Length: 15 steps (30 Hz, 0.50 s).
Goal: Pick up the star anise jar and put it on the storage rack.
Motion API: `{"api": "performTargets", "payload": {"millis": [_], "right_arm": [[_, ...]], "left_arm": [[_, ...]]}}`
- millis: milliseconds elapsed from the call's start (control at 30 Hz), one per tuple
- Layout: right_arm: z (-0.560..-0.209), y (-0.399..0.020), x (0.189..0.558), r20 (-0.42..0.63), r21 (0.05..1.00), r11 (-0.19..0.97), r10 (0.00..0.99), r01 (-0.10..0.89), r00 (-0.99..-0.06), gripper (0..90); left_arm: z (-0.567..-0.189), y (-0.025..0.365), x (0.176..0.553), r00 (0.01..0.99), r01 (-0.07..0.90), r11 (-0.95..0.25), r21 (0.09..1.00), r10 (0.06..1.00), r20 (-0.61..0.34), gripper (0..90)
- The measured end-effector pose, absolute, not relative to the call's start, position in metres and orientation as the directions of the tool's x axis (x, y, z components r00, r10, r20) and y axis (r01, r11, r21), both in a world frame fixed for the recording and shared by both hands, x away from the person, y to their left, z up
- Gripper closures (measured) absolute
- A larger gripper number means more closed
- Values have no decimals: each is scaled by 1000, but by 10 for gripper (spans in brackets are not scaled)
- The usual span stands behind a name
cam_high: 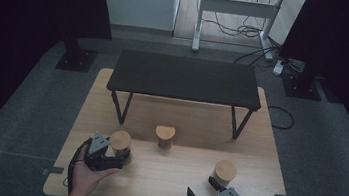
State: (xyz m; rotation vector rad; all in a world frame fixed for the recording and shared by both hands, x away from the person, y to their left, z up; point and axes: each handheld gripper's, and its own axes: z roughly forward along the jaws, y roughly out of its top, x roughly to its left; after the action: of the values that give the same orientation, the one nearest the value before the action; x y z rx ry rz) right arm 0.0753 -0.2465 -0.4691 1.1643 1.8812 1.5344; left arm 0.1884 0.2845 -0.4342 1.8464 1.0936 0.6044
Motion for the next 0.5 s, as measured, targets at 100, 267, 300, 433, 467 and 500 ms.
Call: {"api": "performTargets", "payload": {"millis": [100, 267, 300, 433, 467, 500], "right_arm": [[-469, -246, 75, 164, 944, 29, 822, 328, -545, 167], [-470, -246, 76, 165, 943, 29, 823, 331, -543, 167], [-470, -246, 76, 165, 943, 30, 823, 331, -543, 167], [-471, -246, 76, 165, 943, 31, 821, 331, -546, 168], [-471, -246, 76, 165, 943, 31, 821, 331, -546, 168], [-471, -246, 76, 165, 943, 31, 821, 331, -547, 168]], "left_arm": [[-435, 283, 191, 494, 440, -230, 868, 869, -21, 119], [-437, 280, 195, 493, 441, -236, 866, 870, -14, 122], [-438, 280, 195, 492, 441, -236, 866, 870, -14, 126], [-443, 282, 196, 502, 449, -239, 861, 864, -22, 195], [-443, 282, 196, 502, 449, -239, 861, 864, -22, 225], [-446, 282, 196, 501, 448, -237, 862, 865, -22, 244]]}}
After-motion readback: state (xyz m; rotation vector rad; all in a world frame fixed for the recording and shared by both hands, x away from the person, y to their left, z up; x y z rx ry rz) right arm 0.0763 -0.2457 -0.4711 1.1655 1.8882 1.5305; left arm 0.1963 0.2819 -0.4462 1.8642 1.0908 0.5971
